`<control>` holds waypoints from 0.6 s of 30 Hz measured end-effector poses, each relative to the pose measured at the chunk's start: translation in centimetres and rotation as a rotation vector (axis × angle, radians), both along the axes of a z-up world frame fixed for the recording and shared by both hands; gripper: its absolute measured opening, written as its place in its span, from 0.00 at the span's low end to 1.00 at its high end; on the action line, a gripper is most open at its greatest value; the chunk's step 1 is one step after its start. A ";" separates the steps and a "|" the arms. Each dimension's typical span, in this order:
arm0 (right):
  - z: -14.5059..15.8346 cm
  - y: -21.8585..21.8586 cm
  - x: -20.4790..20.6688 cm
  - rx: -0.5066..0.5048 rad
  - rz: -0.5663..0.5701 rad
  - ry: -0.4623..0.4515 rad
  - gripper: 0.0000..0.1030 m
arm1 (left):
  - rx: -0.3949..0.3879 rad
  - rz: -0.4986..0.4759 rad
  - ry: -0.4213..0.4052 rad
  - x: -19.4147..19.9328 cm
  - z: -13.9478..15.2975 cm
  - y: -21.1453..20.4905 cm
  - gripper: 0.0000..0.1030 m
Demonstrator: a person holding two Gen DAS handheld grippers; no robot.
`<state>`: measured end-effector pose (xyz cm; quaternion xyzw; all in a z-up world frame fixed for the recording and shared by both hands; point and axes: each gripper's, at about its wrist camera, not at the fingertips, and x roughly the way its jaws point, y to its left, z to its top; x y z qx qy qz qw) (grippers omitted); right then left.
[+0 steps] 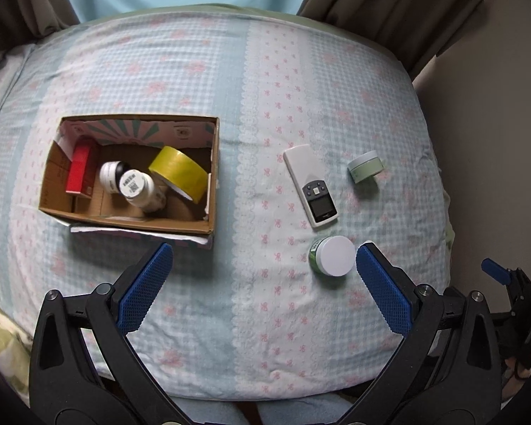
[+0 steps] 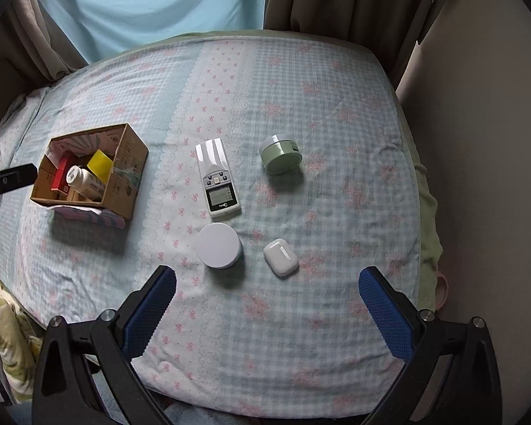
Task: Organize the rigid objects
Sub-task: 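Grasp the white remote with the left tool while the right tool grasps the earbud case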
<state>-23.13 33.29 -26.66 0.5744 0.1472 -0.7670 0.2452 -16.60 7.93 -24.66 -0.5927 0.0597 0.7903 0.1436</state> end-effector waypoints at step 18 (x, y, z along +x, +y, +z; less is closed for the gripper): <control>-12.3 -2.5 -4.0 0.175 0.241 -0.084 1.00 | -0.025 0.081 -0.246 -9.5 -17.0 11.7 1.00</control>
